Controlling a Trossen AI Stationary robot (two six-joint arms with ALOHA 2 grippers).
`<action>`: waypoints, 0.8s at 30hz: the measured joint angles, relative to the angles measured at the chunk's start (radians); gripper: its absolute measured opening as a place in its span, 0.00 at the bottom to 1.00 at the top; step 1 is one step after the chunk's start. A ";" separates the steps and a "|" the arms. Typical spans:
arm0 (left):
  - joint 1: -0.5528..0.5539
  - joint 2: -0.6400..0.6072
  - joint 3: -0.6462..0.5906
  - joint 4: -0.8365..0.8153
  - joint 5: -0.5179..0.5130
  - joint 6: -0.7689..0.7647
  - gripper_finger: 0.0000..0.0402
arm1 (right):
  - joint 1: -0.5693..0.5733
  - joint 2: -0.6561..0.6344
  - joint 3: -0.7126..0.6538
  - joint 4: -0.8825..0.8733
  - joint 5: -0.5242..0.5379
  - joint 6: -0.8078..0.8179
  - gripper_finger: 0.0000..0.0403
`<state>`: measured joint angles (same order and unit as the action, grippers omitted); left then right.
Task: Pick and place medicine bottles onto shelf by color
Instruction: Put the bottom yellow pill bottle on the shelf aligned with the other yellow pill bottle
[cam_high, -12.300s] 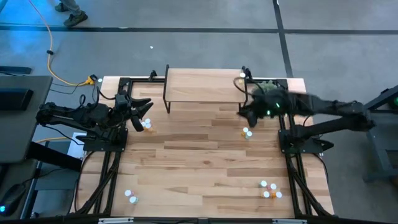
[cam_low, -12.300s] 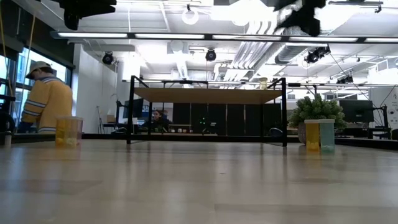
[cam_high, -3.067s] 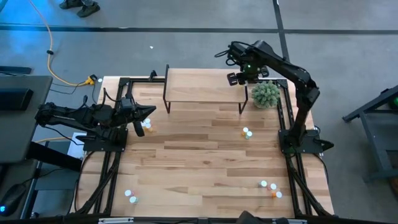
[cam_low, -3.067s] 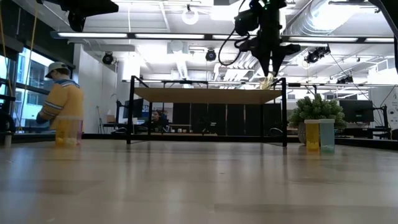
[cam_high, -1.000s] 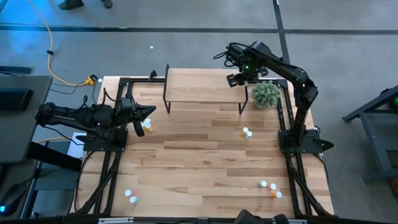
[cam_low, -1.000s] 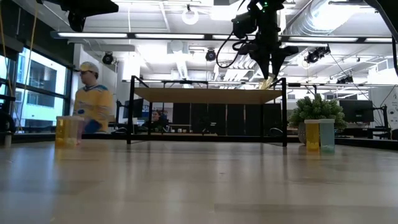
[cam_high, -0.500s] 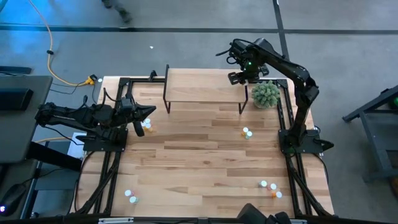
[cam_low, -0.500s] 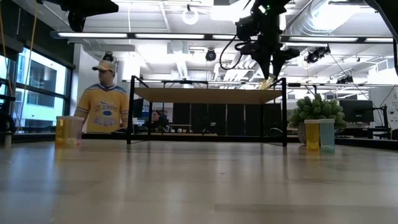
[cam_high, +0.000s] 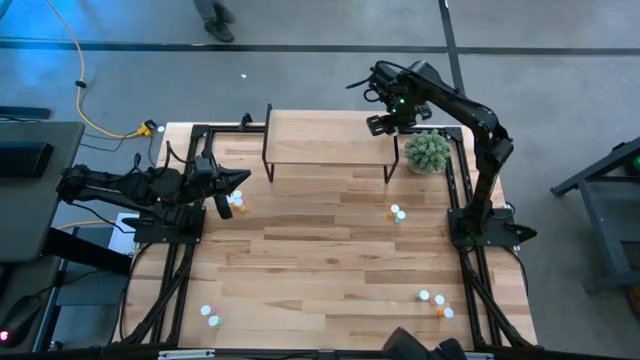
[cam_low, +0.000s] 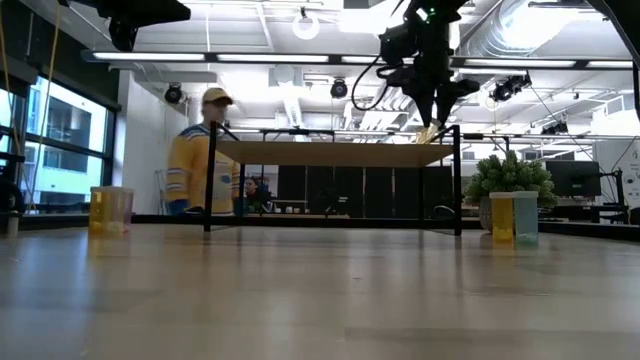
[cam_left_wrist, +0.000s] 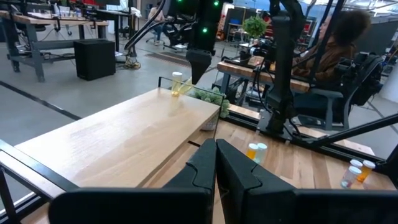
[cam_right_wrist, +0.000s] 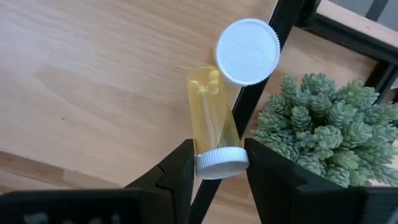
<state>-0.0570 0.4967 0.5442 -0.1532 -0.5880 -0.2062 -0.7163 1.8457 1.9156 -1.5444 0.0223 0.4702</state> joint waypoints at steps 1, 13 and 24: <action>0.000 0.000 0.000 0.000 0.000 0.000 0.00 | 0.004 -0.008 0.000 0.004 -0.001 -0.010 0.31; 0.000 0.043 0.000 0.012 0.000 -0.003 0.00 | 0.092 -0.138 0.000 0.032 -0.027 -0.068 0.29; 0.000 0.250 0.130 0.062 0.059 0.000 0.00 | 0.355 -0.141 0.000 0.094 -0.105 -0.176 0.24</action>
<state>-0.0566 0.7463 0.6738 -0.0912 -0.5294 -0.2062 -0.3613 1.7046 1.9160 -1.4505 -0.0828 0.2941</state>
